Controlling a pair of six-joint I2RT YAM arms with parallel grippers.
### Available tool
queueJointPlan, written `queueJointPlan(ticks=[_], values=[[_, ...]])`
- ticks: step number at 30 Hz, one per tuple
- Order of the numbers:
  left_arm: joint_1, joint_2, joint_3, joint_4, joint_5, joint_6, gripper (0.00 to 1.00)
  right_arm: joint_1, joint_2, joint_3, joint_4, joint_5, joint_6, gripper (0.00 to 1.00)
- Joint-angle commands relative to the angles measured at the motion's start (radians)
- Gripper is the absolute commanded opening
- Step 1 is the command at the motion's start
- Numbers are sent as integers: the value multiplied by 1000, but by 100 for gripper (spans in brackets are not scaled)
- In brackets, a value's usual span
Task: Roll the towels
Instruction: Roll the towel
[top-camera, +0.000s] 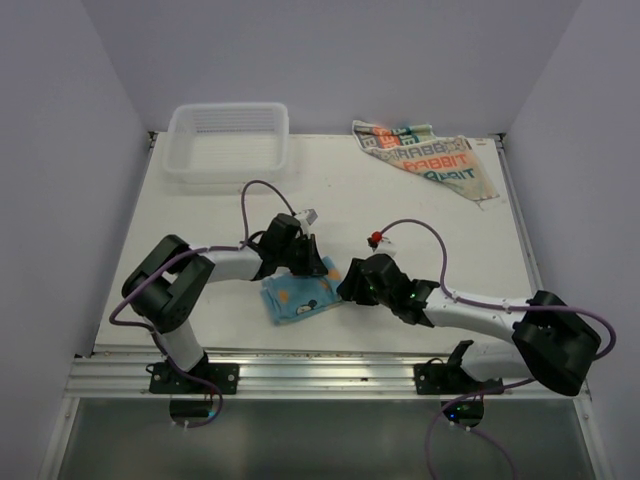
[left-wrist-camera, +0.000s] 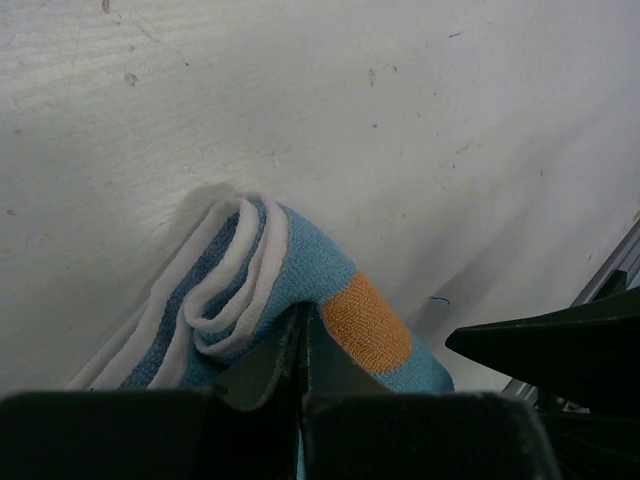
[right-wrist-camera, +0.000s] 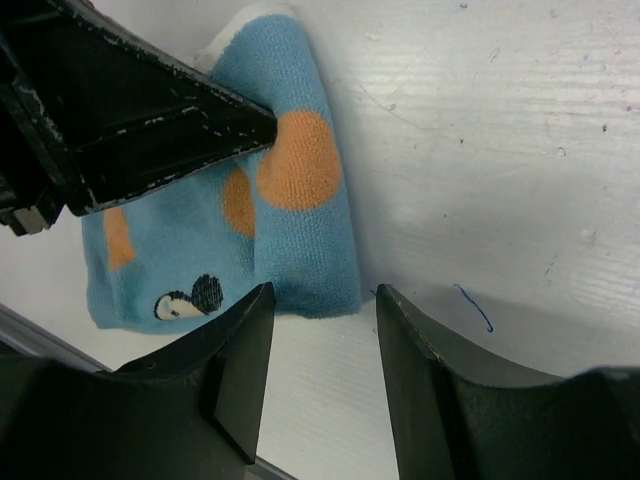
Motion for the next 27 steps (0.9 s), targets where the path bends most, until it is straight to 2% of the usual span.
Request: queueJointPlan(ticks=[1,13,27], values=[[12,-11,-34,-61,-62,16,0,-40,25,29,60,-59,13,49],[12,-19,-51,-52,-78,4,0,-46,143,9,174,-174,51,46],[12,-20,-79,-33,-118,-17,0,-32,207,-27,172,-177,85,38]])
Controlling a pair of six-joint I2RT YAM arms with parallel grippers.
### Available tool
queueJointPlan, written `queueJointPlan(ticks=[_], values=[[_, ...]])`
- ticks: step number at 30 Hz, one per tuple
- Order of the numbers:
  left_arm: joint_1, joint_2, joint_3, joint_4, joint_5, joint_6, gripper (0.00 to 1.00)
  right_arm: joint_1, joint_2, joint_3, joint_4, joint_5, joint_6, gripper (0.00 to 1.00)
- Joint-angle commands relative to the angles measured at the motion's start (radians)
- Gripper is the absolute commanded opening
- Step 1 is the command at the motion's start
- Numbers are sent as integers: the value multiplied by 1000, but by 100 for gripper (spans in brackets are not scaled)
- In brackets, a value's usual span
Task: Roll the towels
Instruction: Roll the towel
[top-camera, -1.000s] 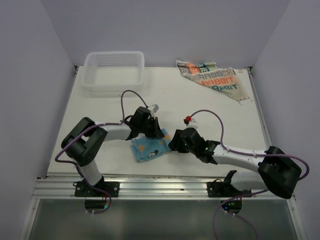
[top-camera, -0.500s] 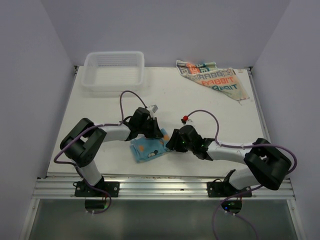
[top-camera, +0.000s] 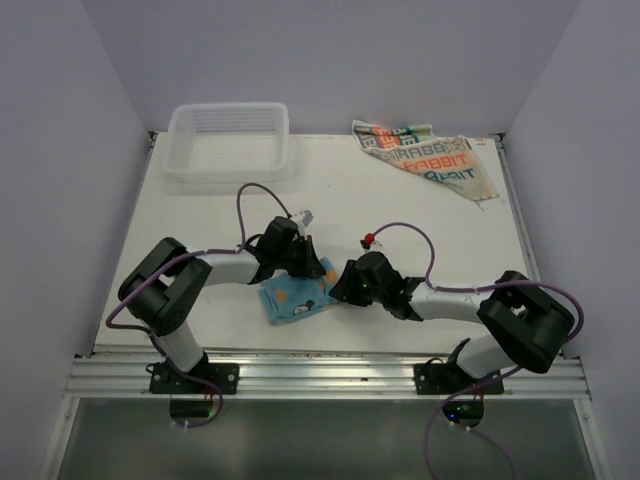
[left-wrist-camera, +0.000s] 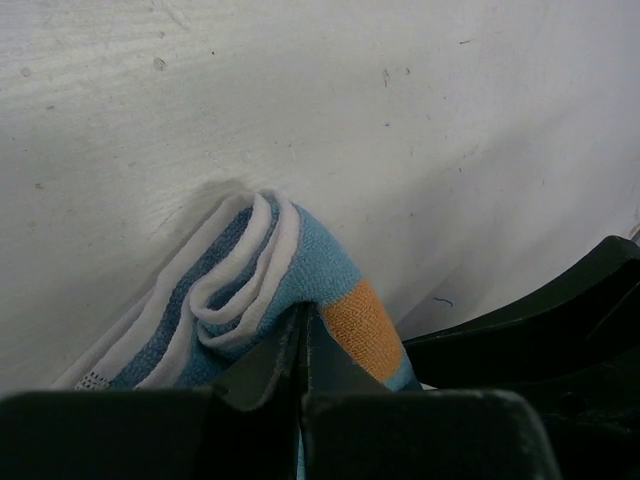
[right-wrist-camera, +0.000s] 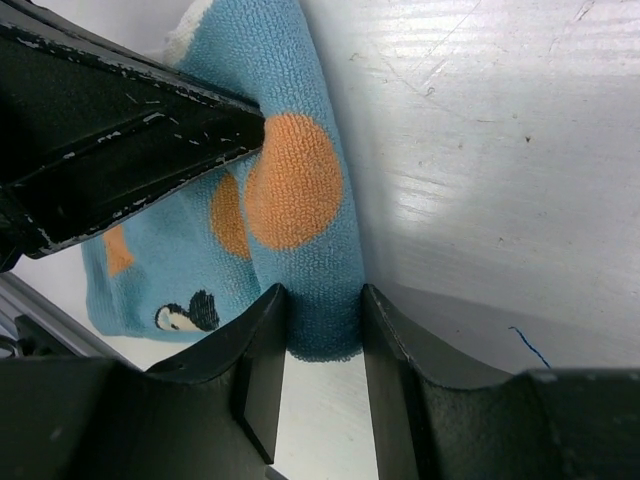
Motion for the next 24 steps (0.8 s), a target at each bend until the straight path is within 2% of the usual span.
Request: queueJointPlan(ticks=[1,4,8,13,15,21,24], values=[[12,2,-37,-65,-85,19,0,17,34,-27,6,-13,16,38],[12,-1,-32,-70,-86,19,0,22,42,-19,-10,-4,5,32],[12,-5,-17,-85,-88,23,0,31,27,10,-50,27,-34,15],[13,-16,30,-121,-96,40,0,131,-6,112,-238,244,-165,3],[13,-21,46,-138,-97,46,0,167,10,139,-272,284,-194,0],[13,-18,106,-180,-108,58,0,247,48,203,-352,439,-254,0],[12,-24,127,-200,-120,68,0,307,65,249,-416,577,-275,0]])
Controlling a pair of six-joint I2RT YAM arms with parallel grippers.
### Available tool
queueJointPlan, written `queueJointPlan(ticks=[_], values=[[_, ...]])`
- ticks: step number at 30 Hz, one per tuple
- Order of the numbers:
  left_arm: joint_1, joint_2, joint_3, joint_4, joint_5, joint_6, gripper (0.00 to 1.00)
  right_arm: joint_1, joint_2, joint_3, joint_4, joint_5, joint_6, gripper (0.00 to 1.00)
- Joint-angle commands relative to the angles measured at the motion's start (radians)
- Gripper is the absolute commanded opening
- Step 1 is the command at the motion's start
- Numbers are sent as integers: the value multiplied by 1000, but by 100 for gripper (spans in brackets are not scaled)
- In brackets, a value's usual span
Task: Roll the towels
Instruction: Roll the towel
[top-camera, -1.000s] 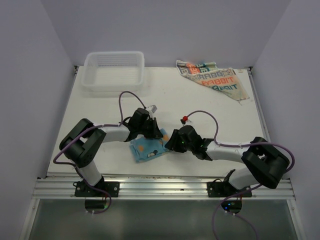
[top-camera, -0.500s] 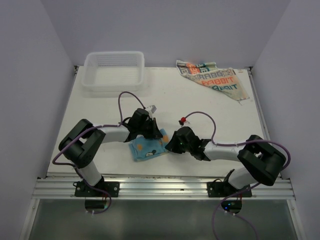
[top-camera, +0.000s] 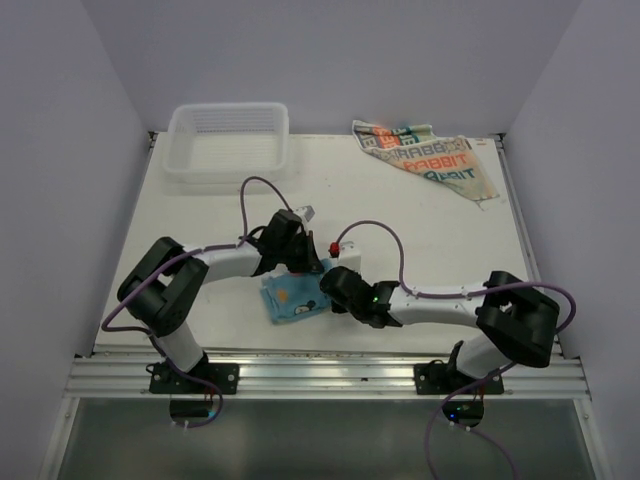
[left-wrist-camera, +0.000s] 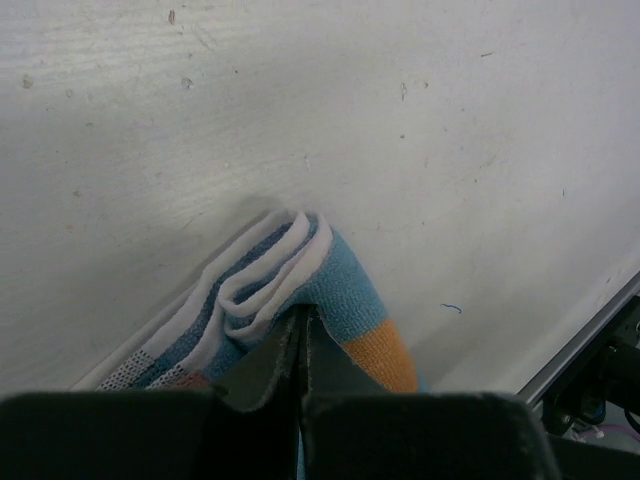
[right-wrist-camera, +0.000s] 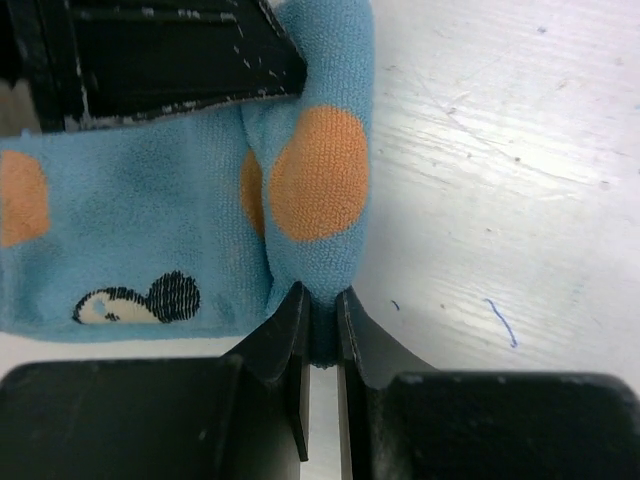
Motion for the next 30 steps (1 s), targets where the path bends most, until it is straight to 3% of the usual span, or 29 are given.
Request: queueJointPlan(ticks=[1,14,30], values=[[13,-16,49,-41,-83,51,0,73,39,91,-177,208,-61,0],[12,-52,72,-103,-79,63,0,215,255,305,-379,461,-143,0],[30,-124,40,-192,-131,115,0,318,534,541,-595,564,-201,0]])
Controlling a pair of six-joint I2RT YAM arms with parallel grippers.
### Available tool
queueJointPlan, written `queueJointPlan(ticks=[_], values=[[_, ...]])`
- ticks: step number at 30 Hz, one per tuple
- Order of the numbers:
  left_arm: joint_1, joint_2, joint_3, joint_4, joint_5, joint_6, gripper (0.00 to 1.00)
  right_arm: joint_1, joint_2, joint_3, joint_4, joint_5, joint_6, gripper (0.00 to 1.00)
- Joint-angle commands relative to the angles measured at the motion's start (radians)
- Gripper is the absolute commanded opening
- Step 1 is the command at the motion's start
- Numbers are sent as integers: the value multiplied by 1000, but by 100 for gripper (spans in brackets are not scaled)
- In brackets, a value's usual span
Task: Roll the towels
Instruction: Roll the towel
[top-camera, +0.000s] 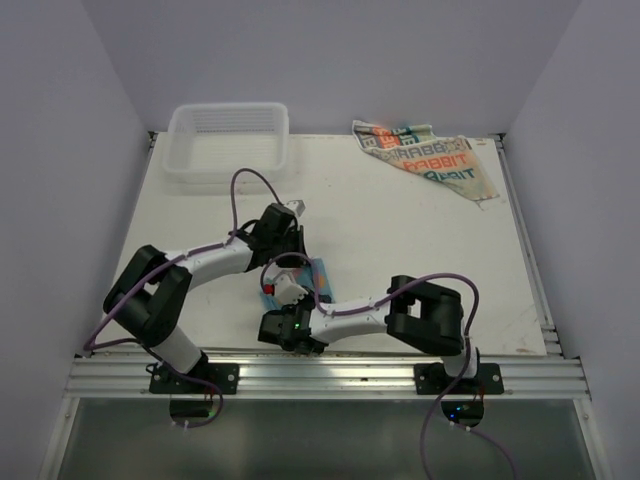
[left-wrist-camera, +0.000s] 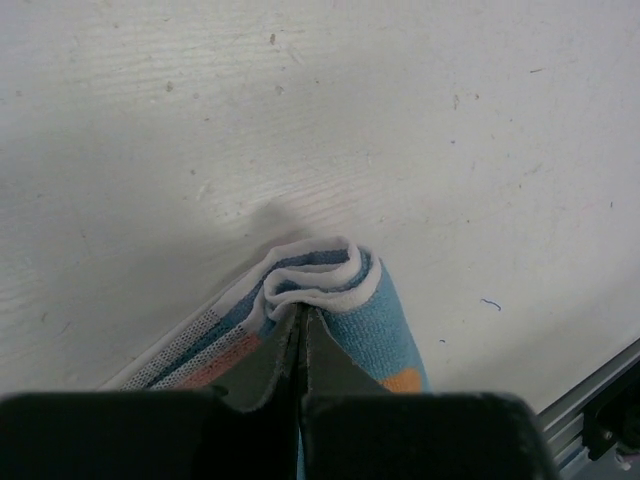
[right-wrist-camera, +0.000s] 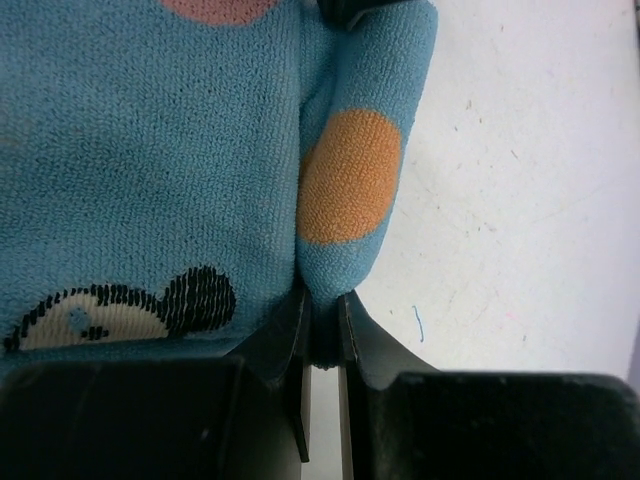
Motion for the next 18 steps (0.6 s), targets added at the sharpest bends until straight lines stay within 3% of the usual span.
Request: queueJointPlan(ticks=[1,12,18], values=[[16,-54,-8,-25,-44,49,0,32,78,92,-113,26,-13,0],[39,-115,-6,-82,-81,82,0,40,279,257,-248,-27,-41,0],[39,-178,-9,-73,-73,102,0,42,308,263,-230,-76,-70,0]])
